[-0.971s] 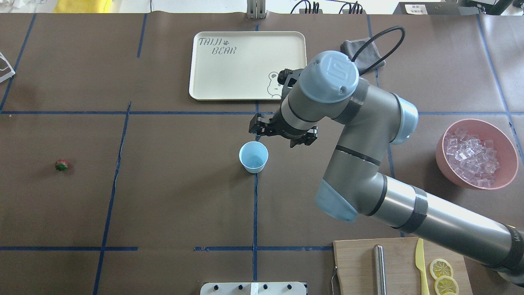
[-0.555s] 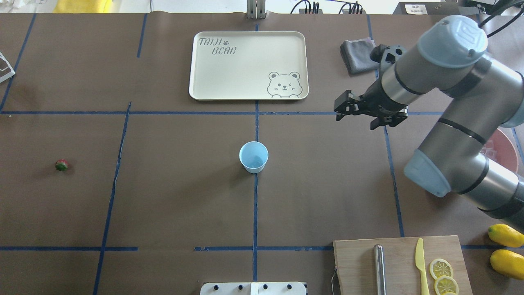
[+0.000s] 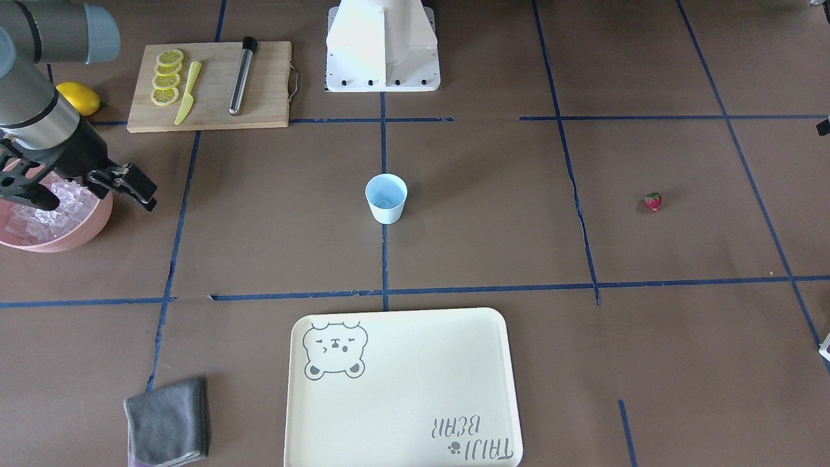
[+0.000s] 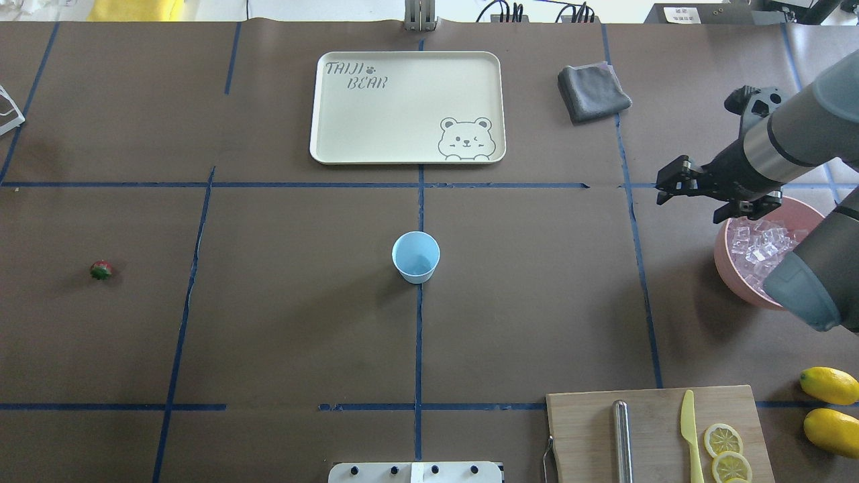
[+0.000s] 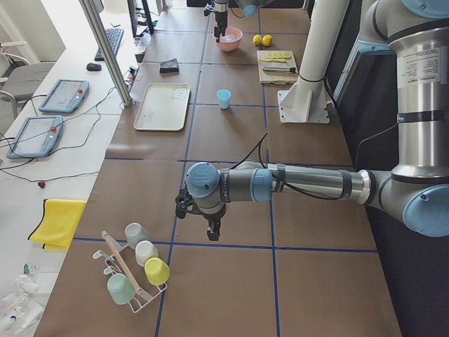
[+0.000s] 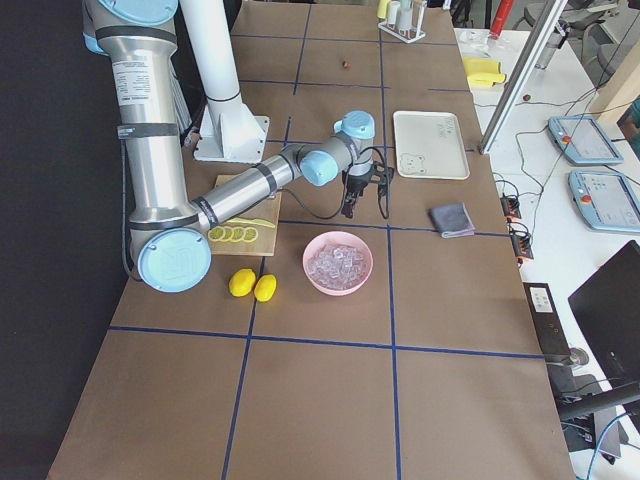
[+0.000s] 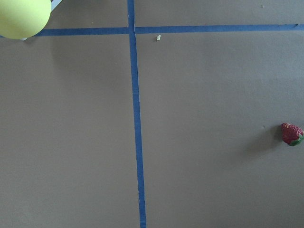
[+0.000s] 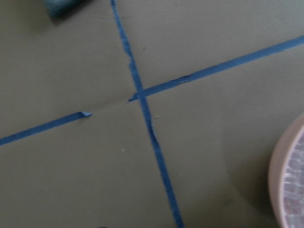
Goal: Put ice and strawberries in cup
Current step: 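Move the right gripper back over the pink ice bowl, then lower the right gripper into the bowl and grasp another ice cube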
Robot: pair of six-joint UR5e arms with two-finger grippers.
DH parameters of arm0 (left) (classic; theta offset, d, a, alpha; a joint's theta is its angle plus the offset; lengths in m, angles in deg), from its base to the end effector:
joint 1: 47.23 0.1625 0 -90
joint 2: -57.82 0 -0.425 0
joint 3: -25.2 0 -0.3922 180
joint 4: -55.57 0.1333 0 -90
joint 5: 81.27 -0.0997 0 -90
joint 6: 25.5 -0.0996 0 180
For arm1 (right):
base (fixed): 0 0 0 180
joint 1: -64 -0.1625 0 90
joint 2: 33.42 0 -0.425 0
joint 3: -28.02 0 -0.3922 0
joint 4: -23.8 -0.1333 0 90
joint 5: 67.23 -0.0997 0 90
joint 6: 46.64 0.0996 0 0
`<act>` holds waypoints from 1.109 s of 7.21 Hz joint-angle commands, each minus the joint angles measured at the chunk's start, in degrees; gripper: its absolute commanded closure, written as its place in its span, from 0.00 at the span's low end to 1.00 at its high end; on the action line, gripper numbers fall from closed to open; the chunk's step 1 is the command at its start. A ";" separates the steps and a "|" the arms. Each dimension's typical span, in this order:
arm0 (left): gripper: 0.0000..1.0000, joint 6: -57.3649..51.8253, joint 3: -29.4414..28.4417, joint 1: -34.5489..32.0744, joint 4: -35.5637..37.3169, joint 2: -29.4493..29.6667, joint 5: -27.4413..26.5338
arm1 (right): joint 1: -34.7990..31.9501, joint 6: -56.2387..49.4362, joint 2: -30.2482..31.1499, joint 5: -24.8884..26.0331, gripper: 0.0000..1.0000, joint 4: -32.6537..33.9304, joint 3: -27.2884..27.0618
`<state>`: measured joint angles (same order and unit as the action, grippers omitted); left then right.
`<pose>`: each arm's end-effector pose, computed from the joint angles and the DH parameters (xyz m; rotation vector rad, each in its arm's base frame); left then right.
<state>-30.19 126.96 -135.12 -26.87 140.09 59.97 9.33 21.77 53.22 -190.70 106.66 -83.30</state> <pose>-0.0398 -0.4315 0.6245 -0.0373 0.8953 0.0831 -0.2309 -0.4612 0.4410 -0.1151 -0.7797 0.3853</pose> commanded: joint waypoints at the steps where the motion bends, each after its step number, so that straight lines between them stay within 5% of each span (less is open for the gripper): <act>1: 0.00 0.03 0.11 0.00 0.00 0.00 0.00 | -1.49 0.05 5.28 -0.37 0.10 -0.50 0.23; 8: 0.00 0.03 0.46 0.00 0.00 0.00 0.00 | -2.38 0.84 8.46 -1.43 0.18 -6.65 4.97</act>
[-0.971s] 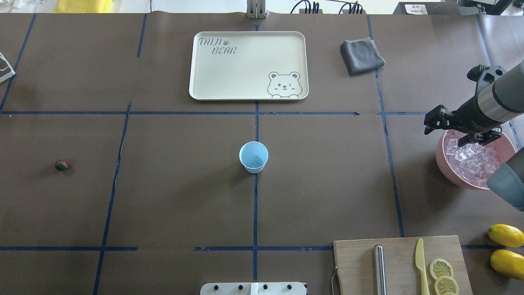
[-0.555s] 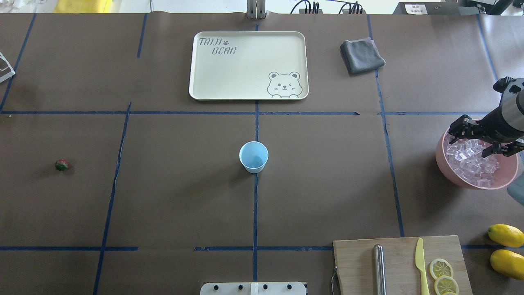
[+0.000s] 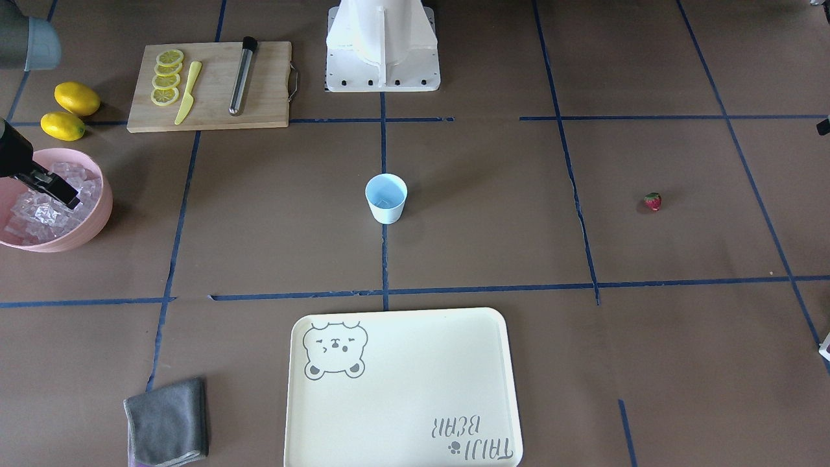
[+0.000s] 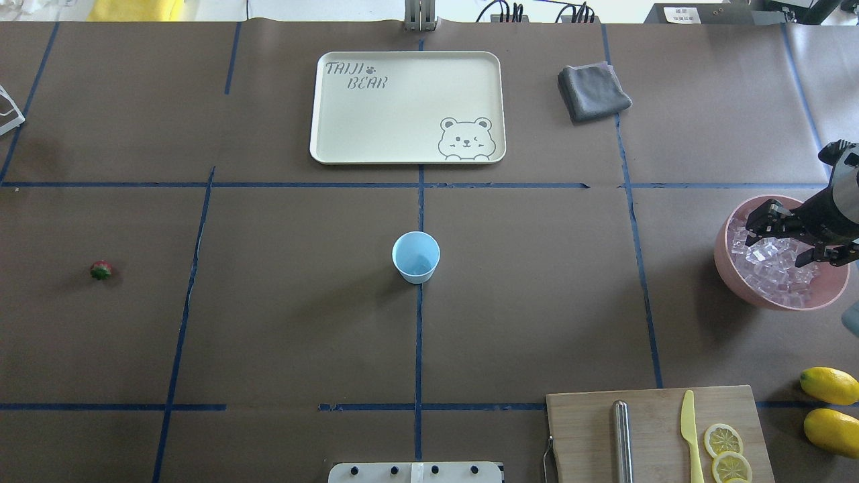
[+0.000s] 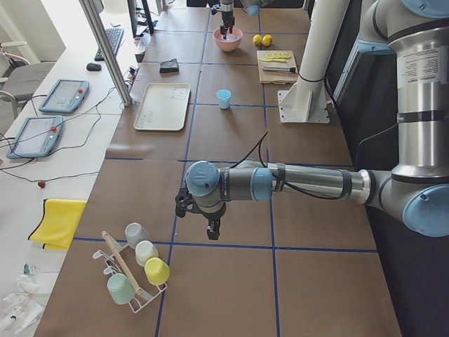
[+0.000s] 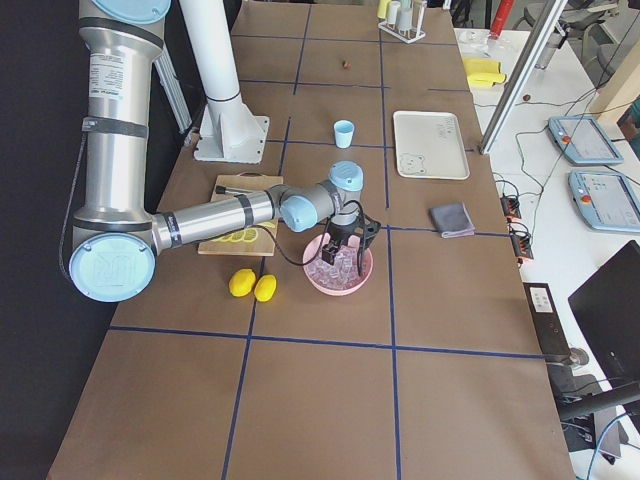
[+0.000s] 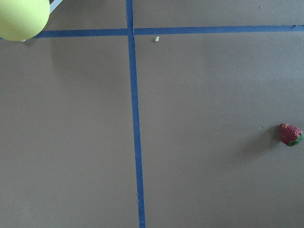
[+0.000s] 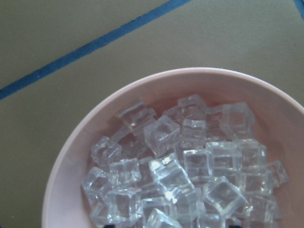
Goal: Put ice and strawberries in cup
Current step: 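Lower the right gripper into the bowl and grasp another ice cube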
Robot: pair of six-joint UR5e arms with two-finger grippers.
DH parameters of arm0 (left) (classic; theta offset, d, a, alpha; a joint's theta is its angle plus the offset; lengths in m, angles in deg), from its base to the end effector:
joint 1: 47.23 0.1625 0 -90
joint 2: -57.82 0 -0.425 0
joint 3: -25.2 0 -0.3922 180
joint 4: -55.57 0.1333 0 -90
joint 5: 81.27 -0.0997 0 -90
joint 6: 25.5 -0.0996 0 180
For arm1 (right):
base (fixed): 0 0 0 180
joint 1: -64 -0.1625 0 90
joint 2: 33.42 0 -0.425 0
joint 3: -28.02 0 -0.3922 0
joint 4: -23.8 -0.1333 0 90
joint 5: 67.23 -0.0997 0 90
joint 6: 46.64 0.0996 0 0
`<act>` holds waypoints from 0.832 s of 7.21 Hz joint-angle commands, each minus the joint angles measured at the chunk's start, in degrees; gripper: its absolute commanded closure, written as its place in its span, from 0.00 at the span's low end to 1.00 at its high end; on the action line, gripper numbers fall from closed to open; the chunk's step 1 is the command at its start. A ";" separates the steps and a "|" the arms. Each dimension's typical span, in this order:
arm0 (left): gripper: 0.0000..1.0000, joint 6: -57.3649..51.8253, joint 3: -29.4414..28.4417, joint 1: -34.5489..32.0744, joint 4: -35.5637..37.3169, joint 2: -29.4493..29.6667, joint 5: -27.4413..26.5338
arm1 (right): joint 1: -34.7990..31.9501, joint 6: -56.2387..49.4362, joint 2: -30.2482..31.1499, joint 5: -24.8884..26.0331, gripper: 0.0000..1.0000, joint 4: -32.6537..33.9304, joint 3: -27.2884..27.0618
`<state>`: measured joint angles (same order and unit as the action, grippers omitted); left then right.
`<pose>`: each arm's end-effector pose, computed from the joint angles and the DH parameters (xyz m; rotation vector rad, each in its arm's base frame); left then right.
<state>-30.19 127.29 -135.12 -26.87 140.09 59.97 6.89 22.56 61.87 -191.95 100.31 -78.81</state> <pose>-0.0398 -0.4317 0.6216 -0.0319 0.8953 0.0857 -0.1910 -0.4363 0.5392 -0.1993 -0.7105 0.4728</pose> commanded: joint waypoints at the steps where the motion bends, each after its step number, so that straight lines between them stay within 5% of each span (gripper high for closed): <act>1: 0.00 0.02 0.13 0.00 0.00 0.00 0.00 | 0.07 0.14 -0.63 -0.17 0.21 -0.30 0.84; 6: 0.00 0.02 0.21 0.00 0.00 0.00 0.00 | 0.07 0.23 -0.81 -0.17 0.73 -0.30 0.58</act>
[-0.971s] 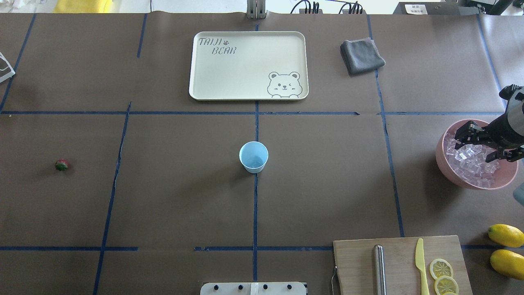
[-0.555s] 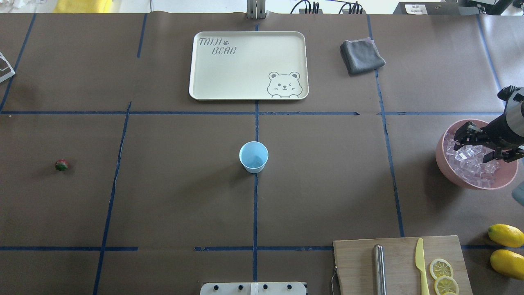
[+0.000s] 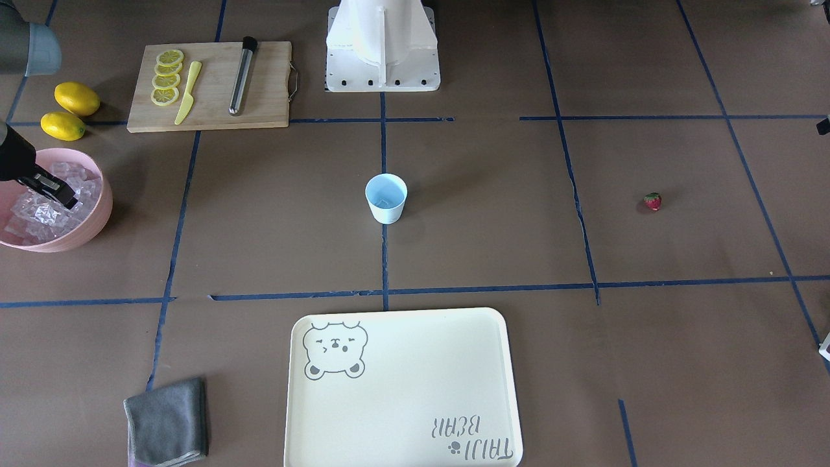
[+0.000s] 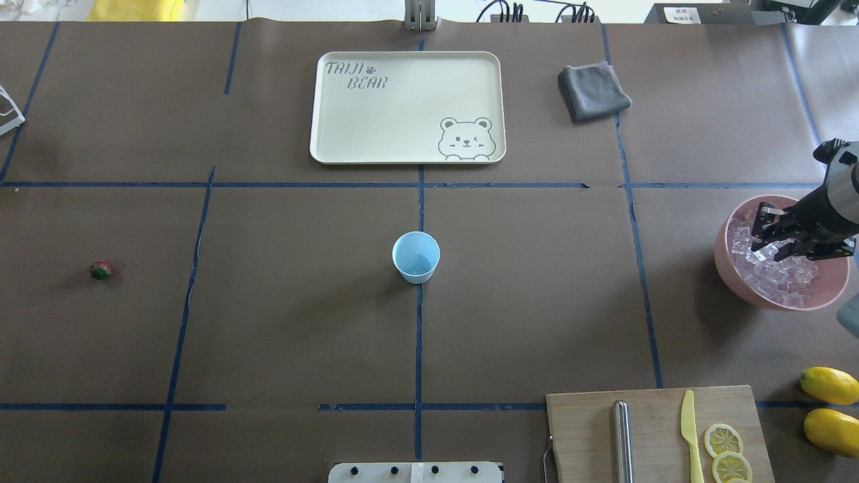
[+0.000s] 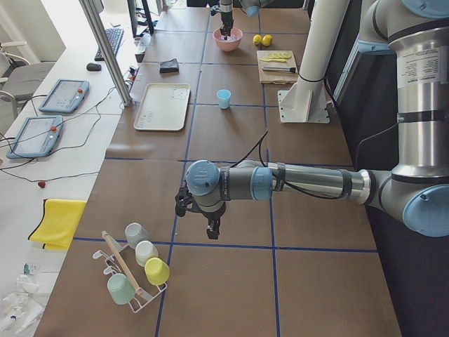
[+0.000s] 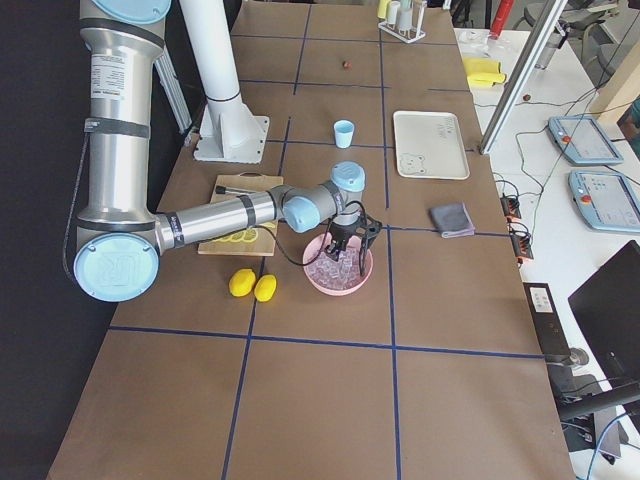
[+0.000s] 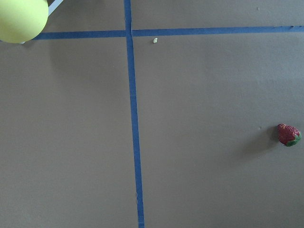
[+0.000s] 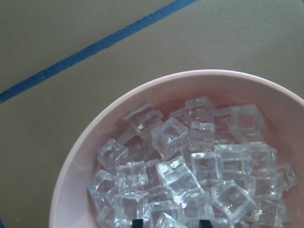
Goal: Put ice and strawberries in cup
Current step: 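Lower the right gripper into the bowl and grasp another ice cube, then carry the ice cube with the right gripper over the blue cup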
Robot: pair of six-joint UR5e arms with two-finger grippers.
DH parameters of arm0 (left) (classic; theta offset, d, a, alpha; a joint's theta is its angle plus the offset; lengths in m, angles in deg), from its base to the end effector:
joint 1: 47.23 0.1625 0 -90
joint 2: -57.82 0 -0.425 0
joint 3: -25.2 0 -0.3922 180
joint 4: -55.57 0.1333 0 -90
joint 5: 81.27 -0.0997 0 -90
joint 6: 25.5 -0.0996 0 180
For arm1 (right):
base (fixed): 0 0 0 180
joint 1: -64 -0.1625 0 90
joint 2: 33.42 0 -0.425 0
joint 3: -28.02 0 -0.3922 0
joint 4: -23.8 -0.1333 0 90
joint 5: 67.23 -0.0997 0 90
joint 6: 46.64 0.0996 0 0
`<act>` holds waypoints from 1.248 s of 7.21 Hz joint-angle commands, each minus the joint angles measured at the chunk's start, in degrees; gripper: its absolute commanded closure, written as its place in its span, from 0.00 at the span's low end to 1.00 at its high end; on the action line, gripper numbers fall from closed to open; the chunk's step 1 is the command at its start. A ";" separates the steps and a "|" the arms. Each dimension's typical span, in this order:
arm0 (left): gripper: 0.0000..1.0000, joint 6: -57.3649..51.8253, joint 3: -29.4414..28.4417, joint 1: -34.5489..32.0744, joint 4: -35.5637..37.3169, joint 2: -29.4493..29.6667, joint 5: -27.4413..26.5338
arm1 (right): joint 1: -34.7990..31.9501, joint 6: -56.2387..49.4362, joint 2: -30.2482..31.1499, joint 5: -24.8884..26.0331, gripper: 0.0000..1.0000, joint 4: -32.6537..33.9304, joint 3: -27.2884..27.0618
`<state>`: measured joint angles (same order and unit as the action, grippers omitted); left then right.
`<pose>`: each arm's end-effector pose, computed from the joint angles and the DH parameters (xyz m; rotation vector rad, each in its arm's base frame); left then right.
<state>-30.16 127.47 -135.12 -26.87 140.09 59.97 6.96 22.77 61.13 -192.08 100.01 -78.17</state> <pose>-0.0398 -0.4318 0.6201 -0.0293 0.8952 0.0866 -0.1946 -0.4406 0.5380 -0.1983 -0.7164 0.4721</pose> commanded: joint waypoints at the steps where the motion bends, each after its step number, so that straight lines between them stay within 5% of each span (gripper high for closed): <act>1: 0.00 0.00 0.03 0.00 0.00 0.00 0.00 | 0.00 0.02 -0.06 -0.13 0.89 0.00 -0.07; 6: 0.00 0.00 -0.14 0.00 0.00 0.00 0.00 | -1.40 0.11 0.47 -1.88 0.96 0.88 -7.43; 9: 0.00 0.09 0.12 0.00 0.00 0.00 0.00 | 1.64 8.05 -9.24 -3.28 0.95 5.78 -12.10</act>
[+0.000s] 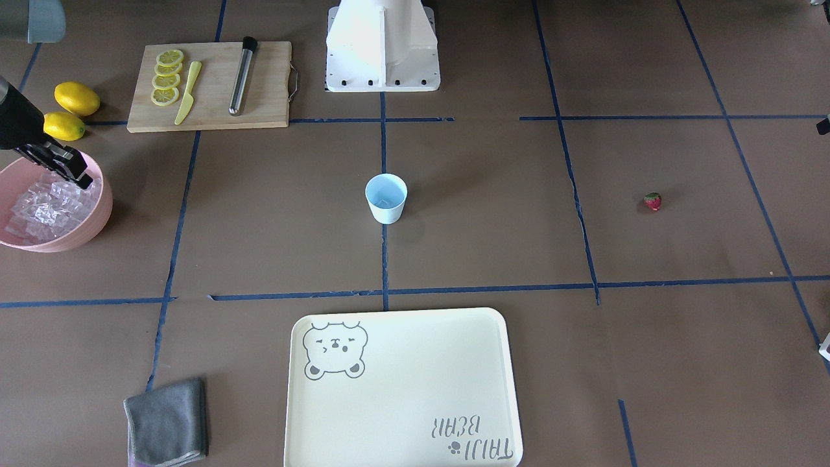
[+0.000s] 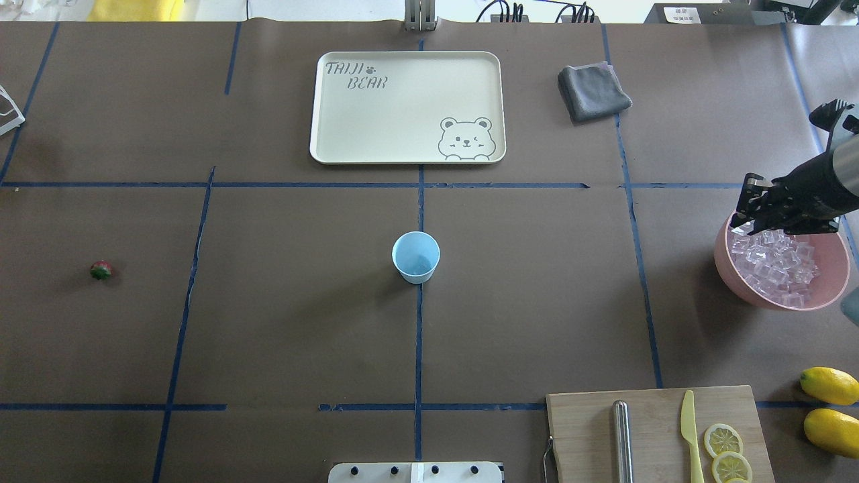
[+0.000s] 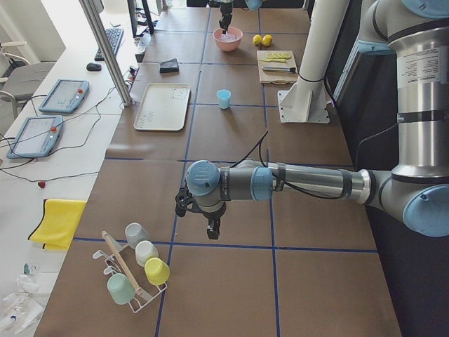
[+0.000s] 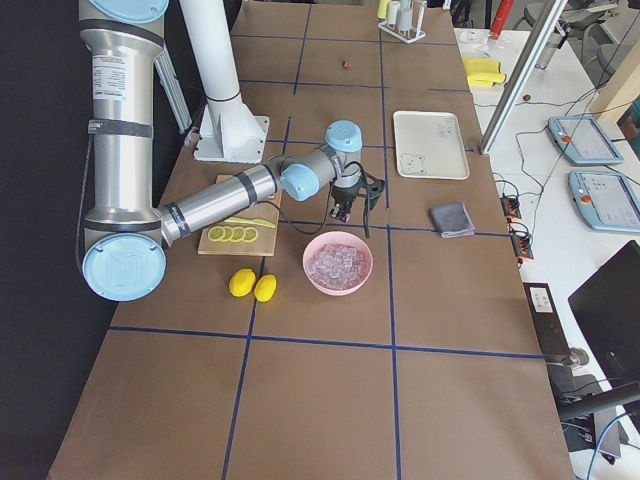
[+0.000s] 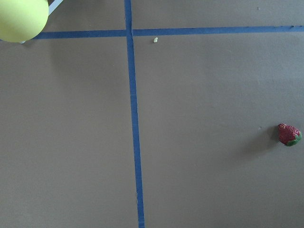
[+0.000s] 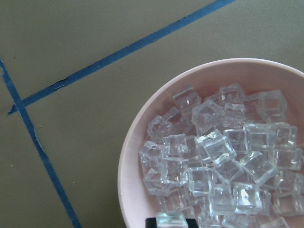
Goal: Put ice and strawberries in cup
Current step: 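Carry the ice cube with the right gripper over the blue cup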
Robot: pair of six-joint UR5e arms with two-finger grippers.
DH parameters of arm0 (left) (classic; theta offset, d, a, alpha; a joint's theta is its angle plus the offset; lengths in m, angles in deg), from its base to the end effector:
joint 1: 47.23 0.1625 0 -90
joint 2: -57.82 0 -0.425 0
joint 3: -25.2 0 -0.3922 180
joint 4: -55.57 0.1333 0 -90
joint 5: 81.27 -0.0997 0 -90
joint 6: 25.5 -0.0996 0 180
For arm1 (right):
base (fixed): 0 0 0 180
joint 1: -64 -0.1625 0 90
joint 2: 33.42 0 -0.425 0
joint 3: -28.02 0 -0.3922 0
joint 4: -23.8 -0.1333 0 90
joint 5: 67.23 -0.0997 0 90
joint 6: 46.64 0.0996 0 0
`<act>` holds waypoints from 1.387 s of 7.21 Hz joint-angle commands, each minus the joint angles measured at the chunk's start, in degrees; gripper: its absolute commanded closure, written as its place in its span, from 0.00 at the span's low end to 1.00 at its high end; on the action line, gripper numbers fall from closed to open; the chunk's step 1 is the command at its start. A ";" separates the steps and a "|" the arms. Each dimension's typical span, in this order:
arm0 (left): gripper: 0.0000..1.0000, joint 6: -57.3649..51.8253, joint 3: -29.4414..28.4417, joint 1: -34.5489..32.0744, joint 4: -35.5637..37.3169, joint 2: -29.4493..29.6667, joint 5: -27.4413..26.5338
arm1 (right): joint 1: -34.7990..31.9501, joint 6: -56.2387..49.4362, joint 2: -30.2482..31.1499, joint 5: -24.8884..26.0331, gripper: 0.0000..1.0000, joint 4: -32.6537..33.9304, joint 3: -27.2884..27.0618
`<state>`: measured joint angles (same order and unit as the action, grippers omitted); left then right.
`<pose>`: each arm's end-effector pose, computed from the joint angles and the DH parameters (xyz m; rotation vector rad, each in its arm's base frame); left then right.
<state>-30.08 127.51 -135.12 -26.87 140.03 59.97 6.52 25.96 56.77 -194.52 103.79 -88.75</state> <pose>-0.0398 -0.4314 0.6202 -0.0302 0.8952 0.0851 -0.1947 -0.4411 0.4162 -0.1255 -0.8769 0.4461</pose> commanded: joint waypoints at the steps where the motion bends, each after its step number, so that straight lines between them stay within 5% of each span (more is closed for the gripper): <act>1: 0.00 0.01 0.08 0.00 0.00 -0.03 0.00 | 6.99 11.97 -9.89 0.01 0.95 2.11 -1.27; 5: 0.00 0.01 -0.09 0.00 0.00 -0.03 0.00 | 21.33 29.33 -32.74 9.92 0.95 6.13 7.23; 10: 0.00 0.01 0.08 0.00 0.00 -0.03 0.00 | 27.25 31.29 -41.50 15.67 0.94 5.62 16.93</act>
<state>-30.07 127.57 -135.12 -26.87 140.00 60.00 33.35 57.22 16.26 -179.49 109.39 -73.09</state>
